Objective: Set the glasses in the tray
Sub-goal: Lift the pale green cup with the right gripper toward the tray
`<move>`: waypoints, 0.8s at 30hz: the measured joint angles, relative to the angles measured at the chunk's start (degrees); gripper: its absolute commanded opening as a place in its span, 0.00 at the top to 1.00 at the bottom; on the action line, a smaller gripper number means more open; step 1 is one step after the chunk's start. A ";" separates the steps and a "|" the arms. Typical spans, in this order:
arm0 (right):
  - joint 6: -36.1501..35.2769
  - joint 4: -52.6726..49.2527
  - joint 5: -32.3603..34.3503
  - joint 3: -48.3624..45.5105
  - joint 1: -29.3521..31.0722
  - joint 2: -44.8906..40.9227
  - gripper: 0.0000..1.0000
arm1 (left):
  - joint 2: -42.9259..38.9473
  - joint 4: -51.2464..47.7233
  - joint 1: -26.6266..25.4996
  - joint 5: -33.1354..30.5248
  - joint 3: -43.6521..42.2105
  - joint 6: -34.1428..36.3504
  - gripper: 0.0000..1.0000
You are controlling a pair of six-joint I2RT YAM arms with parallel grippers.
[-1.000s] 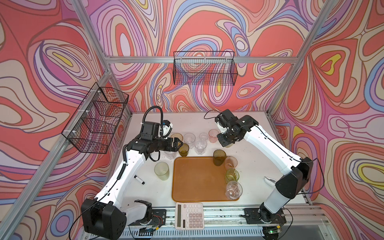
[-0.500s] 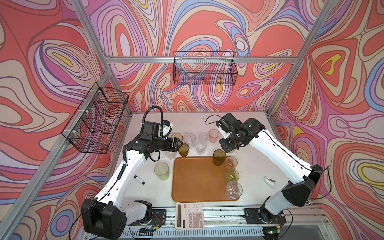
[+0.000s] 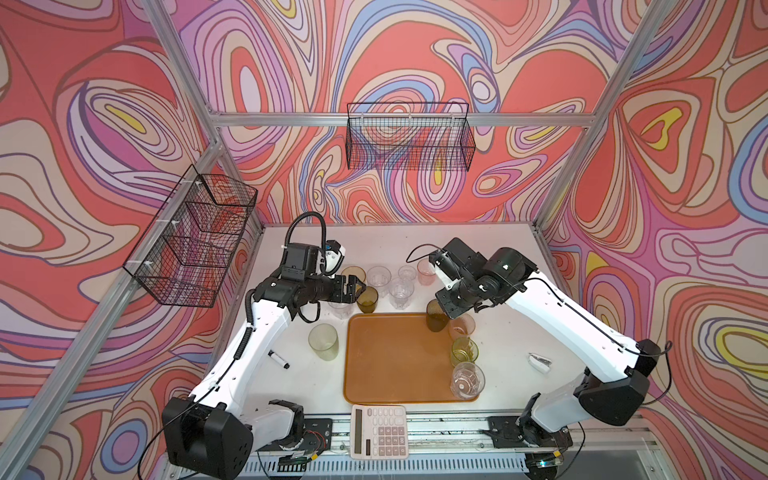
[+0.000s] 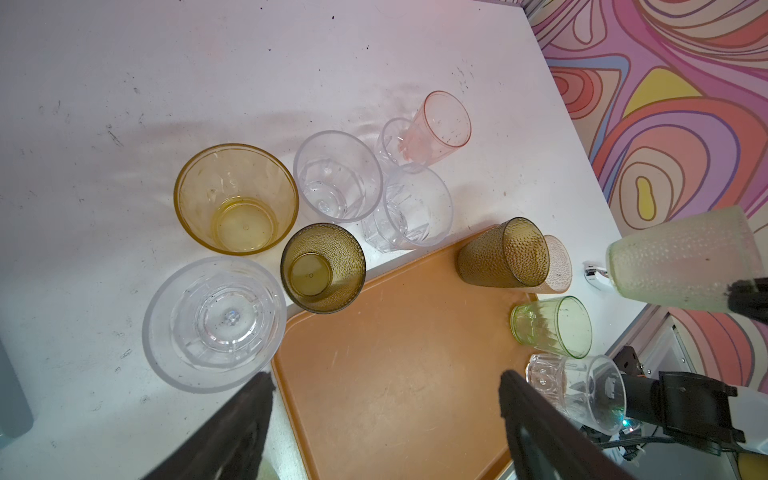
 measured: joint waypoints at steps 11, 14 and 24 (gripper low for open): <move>4.94 2.32 -0.79 -5.46 6.86 -1.07 1.00 | 0.00 0.00 0.00 0.17 0.00 0.00 0.12; 6.08 3.23 -0.81 -7.50 8.46 -1.16 1.00 | 0.00 0.02 0.00 0.20 0.00 0.00 0.12; 8.59 7.45 -0.76 -12.50 10.16 -1.16 1.00 | 0.00 0.00 0.00 0.35 0.00 0.00 0.12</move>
